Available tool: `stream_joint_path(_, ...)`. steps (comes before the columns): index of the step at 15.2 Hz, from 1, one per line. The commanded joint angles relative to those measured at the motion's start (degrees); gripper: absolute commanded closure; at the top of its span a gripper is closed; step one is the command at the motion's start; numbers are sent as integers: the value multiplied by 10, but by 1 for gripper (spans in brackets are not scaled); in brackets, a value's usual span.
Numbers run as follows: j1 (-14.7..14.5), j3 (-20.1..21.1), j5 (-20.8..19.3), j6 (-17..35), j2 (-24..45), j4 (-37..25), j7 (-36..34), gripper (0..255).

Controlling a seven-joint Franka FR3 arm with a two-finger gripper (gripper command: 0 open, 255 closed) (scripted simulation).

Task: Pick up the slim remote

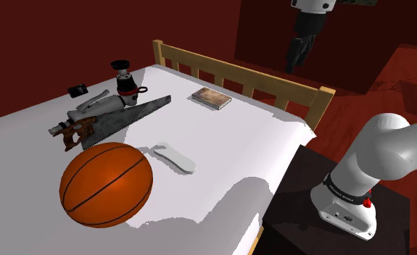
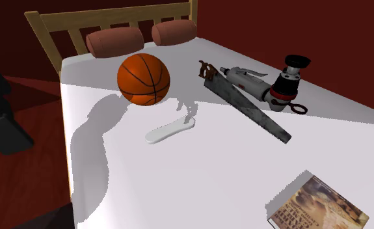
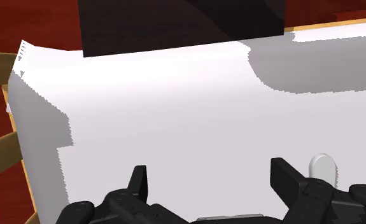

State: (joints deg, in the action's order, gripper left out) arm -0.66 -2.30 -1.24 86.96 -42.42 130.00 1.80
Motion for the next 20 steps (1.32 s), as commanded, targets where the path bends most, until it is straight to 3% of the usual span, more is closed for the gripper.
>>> stream_joint_path(1,0,0,0,0,0,0,0,0)
stream_joint_path(11,-31,72,45,157,104,49,-77,0)
stream_joint_path(20,-53,135,57,288,250,28,-147,0)
